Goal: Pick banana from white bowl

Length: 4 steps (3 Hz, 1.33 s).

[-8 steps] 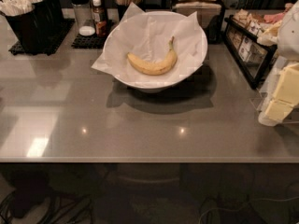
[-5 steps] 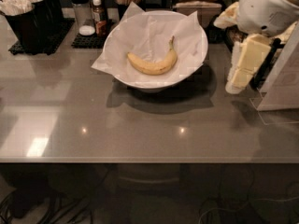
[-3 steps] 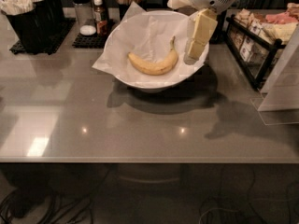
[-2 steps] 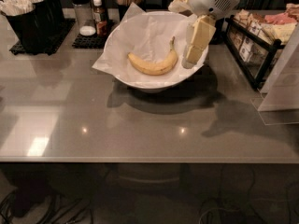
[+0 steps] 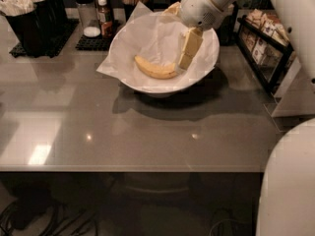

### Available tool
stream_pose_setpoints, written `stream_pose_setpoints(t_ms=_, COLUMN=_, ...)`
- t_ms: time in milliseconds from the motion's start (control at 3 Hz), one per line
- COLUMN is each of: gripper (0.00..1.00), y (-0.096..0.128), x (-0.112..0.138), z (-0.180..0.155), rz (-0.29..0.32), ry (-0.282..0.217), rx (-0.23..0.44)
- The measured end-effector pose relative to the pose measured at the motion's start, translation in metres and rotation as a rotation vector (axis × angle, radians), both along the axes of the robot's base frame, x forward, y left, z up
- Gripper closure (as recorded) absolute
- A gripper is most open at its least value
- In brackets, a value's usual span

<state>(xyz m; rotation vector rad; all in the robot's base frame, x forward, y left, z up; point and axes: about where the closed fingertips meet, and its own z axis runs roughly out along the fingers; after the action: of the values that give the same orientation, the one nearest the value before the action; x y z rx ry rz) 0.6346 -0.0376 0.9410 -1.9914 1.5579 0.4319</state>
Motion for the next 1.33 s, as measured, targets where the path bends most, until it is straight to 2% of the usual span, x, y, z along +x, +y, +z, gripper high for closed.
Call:
stream_pose_setpoints(t_ms=667, gripper=0.4, y=0.003, x=0.008, z=-0.003, rz=-0.016, ry=-0.012, rx=0.01)
stream_pose_setpoints(t_ms=1000, gripper=0.32, y=0.009, x=0.02, z=-0.034, rz=-0.031, ry=0.028, rx=0.054)
stream_pose_setpoints(t_ms=1333, gripper=0.35, y=0.019, x=0.034, z=-0.067, rz=-0.013, ry=0.068, rx=0.075)
